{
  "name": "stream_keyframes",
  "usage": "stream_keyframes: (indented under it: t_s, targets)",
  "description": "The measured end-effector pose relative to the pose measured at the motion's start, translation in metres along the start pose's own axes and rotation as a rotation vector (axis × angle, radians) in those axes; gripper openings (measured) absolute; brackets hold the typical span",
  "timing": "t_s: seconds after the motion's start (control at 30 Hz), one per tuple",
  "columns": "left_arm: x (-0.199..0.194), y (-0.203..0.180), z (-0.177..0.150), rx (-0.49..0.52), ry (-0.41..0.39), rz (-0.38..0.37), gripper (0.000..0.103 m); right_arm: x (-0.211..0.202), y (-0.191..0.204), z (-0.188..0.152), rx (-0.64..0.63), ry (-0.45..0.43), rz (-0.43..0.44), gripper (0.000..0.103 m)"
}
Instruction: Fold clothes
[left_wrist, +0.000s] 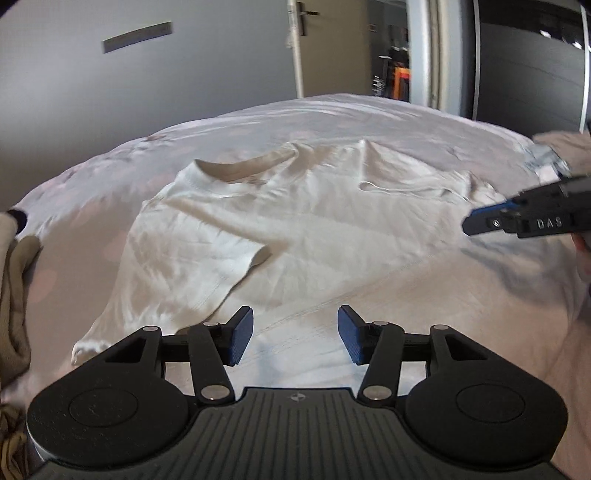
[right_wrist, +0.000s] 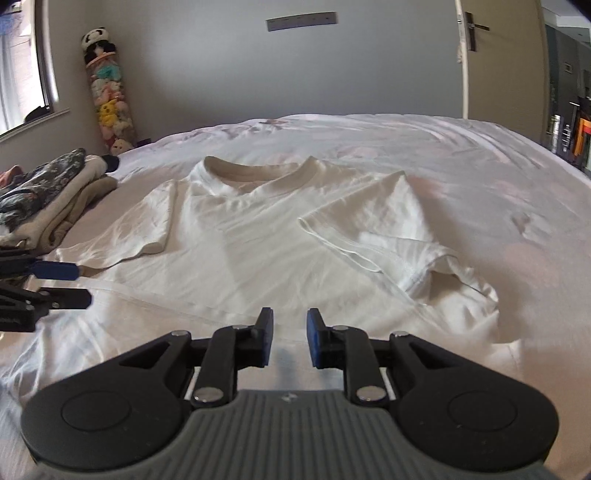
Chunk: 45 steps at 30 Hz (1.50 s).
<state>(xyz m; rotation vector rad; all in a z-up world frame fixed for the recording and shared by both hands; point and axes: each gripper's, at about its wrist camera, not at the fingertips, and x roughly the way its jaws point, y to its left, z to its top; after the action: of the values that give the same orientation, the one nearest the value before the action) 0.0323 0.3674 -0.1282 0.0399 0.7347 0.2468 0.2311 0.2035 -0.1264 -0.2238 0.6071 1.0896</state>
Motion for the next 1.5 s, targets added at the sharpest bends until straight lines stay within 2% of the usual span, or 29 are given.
stream_keyframes:
  t_s: [0.1,0.17,0.27,0.3,0.37,0.43,0.5,0.63,0.77,0.9,0.97,1.03,1.1,1.27,1.33,1.37,1.43,1.5]
  targets:
    - [0.014,-0.010,0.004,0.053,0.024,-0.037,0.049,0.006,0.012,0.000,-0.069,0.016,0.037,0.032]
    - [0.023,-0.014,0.004,0.047,0.043,-0.050,0.049,0.011,0.019,-0.002,-0.107,0.031,0.050,0.035]
    - [0.029,-0.018,0.000,0.022,0.060,-0.057,0.047,0.023,0.023,-0.008,-0.123,0.068,0.046,0.034]
    - [0.030,-0.019,-0.002,0.007,0.059,-0.058,0.042,0.024,0.024,-0.010,-0.133,0.070,0.042,0.026]
    - [0.029,-0.022,-0.006,-0.023,0.048,-0.052,0.029,0.025,0.025,-0.015,-0.155,0.066,0.033,0.016]
    - [0.027,-0.025,-0.007,-0.039,0.038,-0.035,0.007,0.024,0.028,-0.016,-0.173,0.055,0.023,0.002]
    - [0.024,-0.027,-0.006,-0.045,0.037,-0.017,0.000,0.020,0.031,-0.016,-0.182,0.034,0.011,0.002]
    - [0.020,-0.029,-0.005,-0.060,0.032,0.021,0.000,0.009,0.034,-0.011,-0.177,-0.027,-0.010,0.002]
    - [0.013,-0.022,0.003,-0.081,-0.011,0.055,0.000,0.000,0.037,-0.004,-0.179,-0.091,-0.046,0.001]
    - [0.015,-0.014,0.012,-0.084,0.000,0.067,0.000,0.013,0.035,0.003,-0.146,-0.079,-0.069,0.001]
    - [0.014,-0.009,0.014,-0.090,0.011,0.076,0.006,0.026,0.033,0.002,-0.127,-0.039,-0.076,0.001]
    - [0.012,-0.004,0.009,-0.101,0.040,0.095,0.030,0.035,0.031,-0.005,-0.131,0.004,-0.073,0.001]
    - [0.006,0.002,0.000,-0.129,0.065,0.127,0.043,0.039,0.029,-0.010,-0.134,0.022,-0.065,0.002]
    - [0.005,0.012,-0.013,-0.210,0.108,0.142,0.044,0.031,0.025,-0.006,-0.100,0.014,-0.056,0.007]
    - [0.014,0.013,-0.015,-0.227,0.132,0.140,0.029,0.024,0.024,-0.004,-0.085,0.004,-0.065,0.008]
    - [0.016,0.013,-0.017,-0.233,0.120,0.137,0.025,0.021,0.023,-0.003,-0.085,-0.003,-0.072,0.012]
    - [0.017,0.010,-0.015,-0.214,0.111,0.146,0.001,0.014,0.020,-0.003,-0.079,-0.014,-0.086,0.020]
    - [0.016,0.007,-0.014,-0.204,0.096,0.157,0.001,0.010,0.015,-0.003,-0.059,-0.014,-0.099,0.021]
